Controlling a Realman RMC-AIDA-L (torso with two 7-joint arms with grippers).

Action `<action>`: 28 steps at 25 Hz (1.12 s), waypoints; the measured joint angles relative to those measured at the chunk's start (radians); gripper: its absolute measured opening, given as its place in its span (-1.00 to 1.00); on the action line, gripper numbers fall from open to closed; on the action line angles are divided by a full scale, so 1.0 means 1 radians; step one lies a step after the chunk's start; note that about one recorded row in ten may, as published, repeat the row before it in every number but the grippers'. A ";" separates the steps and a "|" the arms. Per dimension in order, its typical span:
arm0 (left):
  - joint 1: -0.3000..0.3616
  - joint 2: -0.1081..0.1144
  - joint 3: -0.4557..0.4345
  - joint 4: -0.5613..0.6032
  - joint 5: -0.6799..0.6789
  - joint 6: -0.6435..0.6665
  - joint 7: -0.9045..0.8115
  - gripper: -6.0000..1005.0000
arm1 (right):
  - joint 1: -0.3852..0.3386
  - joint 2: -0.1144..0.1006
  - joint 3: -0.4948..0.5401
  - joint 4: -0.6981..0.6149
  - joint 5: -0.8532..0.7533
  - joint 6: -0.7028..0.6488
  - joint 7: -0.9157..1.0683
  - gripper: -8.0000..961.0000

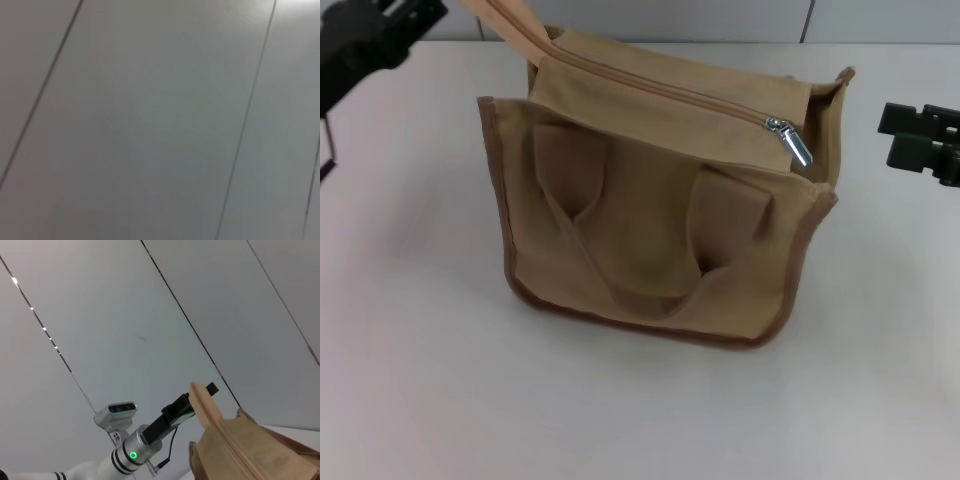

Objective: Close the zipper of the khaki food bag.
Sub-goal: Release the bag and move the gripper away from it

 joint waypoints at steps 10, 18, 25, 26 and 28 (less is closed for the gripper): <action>0.074 0.055 -0.001 0.176 0.002 0.092 -0.166 0.62 | -0.016 -0.002 0.057 0.010 0.001 -0.059 -0.077 0.64; 0.082 0.081 -0.034 0.197 0.002 0.304 -0.252 0.68 | -0.048 -0.004 0.102 0.012 -0.004 -0.114 -0.147 0.64; 0.073 0.074 -0.027 0.206 0.029 0.294 -0.252 0.68 | -0.061 -0.003 0.103 0.011 -0.005 -0.125 -0.154 0.64; 0.073 0.074 -0.027 0.206 0.029 0.294 -0.252 0.68 | -0.062 -0.003 0.103 0.011 -0.006 -0.125 -0.155 0.64; 0.067 0.070 -0.027 0.215 0.066 0.277 -0.249 0.68 | -0.064 -0.002 0.100 0.011 -0.008 -0.125 -0.161 0.64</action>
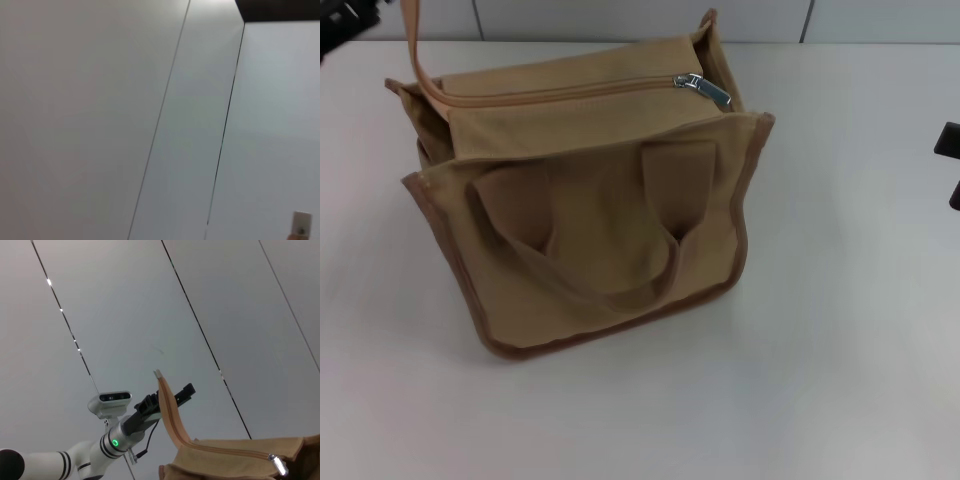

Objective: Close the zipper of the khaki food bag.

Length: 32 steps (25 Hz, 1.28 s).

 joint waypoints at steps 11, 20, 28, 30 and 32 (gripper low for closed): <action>0.010 -0.002 -0.007 0.061 0.112 -0.012 0.033 0.68 | 0.001 0.001 -0.004 0.001 -0.001 0.009 -0.003 0.64; 0.049 0.041 -0.250 0.087 0.085 0.062 -0.009 0.68 | 0.000 0.003 -0.003 0.002 -0.010 0.006 -0.013 0.64; 0.000 0.043 -0.236 0.096 0.009 0.114 -0.072 0.68 | -0.002 0.005 -0.002 0.002 -0.026 0.005 -0.026 0.64; -0.013 0.039 -0.096 0.104 0.014 0.188 -0.086 0.68 | -0.002 0.004 -0.005 0.002 -0.030 -0.001 -0.036 0.64; -0.011 0.032 0.012 0.110 0.016 0.198 -0.075 0.68 | -0.002 0.002 -0.007 0.002 -0.054 -0.016 -0.087 0.64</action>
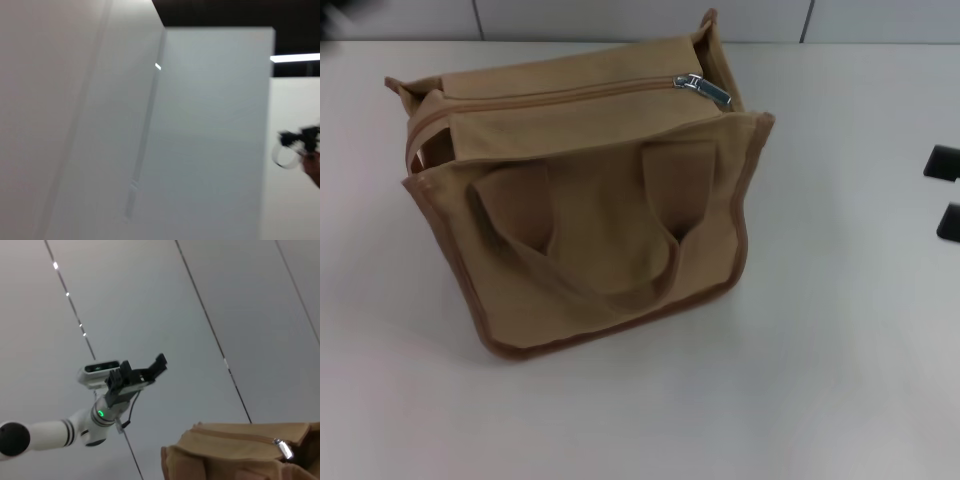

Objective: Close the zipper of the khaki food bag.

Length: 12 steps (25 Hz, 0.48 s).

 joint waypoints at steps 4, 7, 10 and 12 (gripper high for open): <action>0.010 -0.016 0.184 -0.001 0.036 0.007 0.049 0.68 | 0.002 0.002 0.000 0.009 -0.030 -0.014 -0.062 0.64; 0.020 -0.039 0.291 -0.006 0.099 0.011 0.103 0.68 | 0.012 0.001 -0.007 0.050 -0.057 -0.021 -0.131 0.64; 0.022 -0.048 0.315 -0.006 0.126 0.011 0.119 0.68 | 0.016 -0.002 -0.032 0.084 -0.080 -0.024 -0.201 0.64; 0.023 -0.065 0.341 -0.024 0.200 0.008 0.161 0.68 | 0.021 0.001 -0.049 0.100 -0.100 -0.020 -0.238 0.64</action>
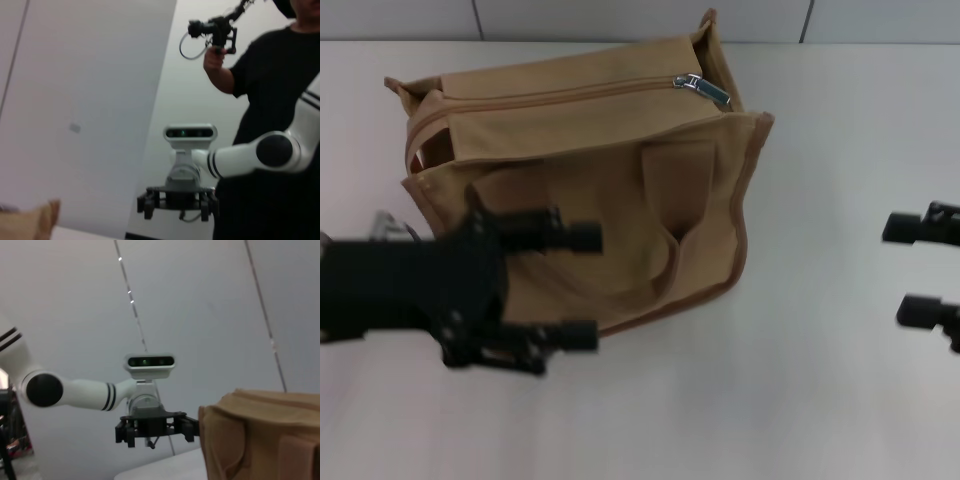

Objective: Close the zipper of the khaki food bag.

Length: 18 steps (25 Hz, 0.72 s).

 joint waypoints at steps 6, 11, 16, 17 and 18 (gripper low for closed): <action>-0.008 -0.026 -0.004 -0.129 0.123 -0.018 0.175 0.68 | 0.027 0.009 -0.015 0.062 -0.086 0.023 -0.101 0.64; -0.002 -0.022 -0.001 -0.206 0.152 -0.072 0.272 0.68 | 0.041 0.013 -0.016 0.128 -0.147 0.088 -0.171 0.64; 0.002 -0.014 -0.004 -0.253 0.191 -0.122 0.328 0.68 | 0.048 0.026 -0.017 0.151 -0.193 0.132 -0.217 0.64; 0.002 -0.014 -0.004 -0.253 0.191 -0.122 0.328 0.68 | 0.048 0.030 -0.017 0.154 -0.198 0.138 -0.223 0.64; 0.003 -0.014 -0.002 -0.254 0.191 -0.129 0.334 0.68 | 0.048 0.034 -0.017 0.155 -0.203 0.143 -0.229 0.64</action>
